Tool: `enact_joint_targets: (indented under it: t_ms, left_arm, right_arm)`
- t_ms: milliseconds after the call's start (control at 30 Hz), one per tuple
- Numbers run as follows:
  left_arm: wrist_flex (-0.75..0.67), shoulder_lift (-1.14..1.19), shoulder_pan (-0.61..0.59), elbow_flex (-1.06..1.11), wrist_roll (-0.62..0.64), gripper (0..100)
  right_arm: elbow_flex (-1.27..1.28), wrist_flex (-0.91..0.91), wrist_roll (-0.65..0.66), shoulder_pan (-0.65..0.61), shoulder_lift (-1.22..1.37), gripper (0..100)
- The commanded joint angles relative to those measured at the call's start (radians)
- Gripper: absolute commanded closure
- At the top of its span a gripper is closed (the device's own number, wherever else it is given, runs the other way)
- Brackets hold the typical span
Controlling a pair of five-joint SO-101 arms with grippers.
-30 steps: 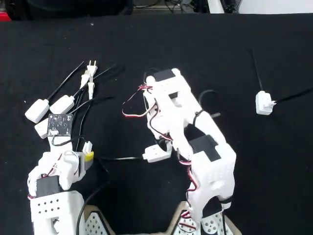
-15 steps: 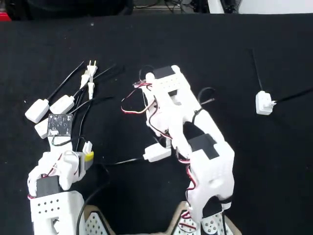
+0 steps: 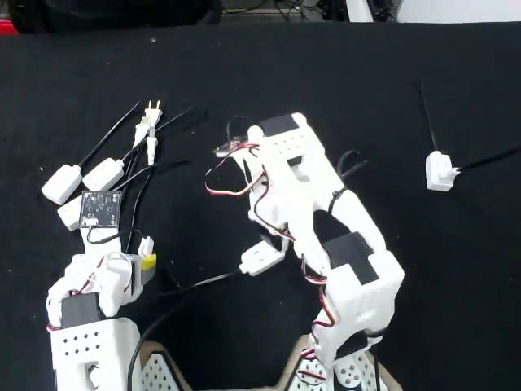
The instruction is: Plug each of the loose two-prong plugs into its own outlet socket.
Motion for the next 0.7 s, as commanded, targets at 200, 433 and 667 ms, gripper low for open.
enact_joint_targets:
  t_ms: [200,433,667]
  left_arm:
    - [-0.005,-0.006,-0.007,-0.007,0.003,70]
    - [-0.005,-0.006,-0.007,-0.007,0.002,70]
    - [-0.005,-0.006,-0.007,-0.007,0.002,70]
  right_arm:
    - [-0.127,0.025,-0.057,0.0,-0.059,98.8]
    - [-0.288,0.014,-0.17,-0.072,0.067,98.8]
    - [-0.3,-0.072,-0.19,-0.094,0.205,98.8]
